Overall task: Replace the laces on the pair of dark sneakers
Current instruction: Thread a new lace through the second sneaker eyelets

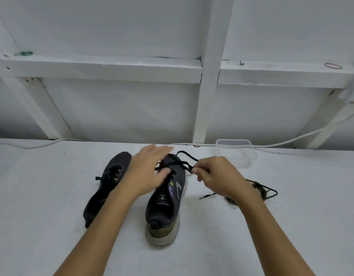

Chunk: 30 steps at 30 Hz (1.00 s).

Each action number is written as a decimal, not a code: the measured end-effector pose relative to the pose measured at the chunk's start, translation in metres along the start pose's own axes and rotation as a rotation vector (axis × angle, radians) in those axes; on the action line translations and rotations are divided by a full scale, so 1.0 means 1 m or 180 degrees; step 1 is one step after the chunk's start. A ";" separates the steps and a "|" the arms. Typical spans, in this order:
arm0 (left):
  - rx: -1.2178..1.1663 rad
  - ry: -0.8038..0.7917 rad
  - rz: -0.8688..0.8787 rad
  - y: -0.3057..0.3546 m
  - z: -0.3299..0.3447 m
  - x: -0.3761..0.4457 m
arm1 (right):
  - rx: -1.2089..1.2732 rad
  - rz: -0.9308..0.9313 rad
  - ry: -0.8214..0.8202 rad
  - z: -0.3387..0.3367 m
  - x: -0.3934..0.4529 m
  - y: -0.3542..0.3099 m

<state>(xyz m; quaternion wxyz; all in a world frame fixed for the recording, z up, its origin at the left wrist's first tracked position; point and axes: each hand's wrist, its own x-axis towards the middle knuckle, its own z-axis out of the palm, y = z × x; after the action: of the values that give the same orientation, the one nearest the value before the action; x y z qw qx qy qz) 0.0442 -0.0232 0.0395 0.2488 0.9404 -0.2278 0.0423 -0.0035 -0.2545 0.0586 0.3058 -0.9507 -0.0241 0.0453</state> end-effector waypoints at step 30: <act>-0.0917 0.1660 -0.1171 -0.040 -0.018 0.006 | 0.0131 0.0772 -0.0154 0.047 -0.022 0.042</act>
<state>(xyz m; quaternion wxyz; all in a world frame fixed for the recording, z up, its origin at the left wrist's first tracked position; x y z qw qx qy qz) 0.0686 0.0143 0.0387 0.4322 0.8785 0.0132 0.2030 -0.0294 -0.2629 -0.0025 0.3168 -0.9388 0.0845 0.1054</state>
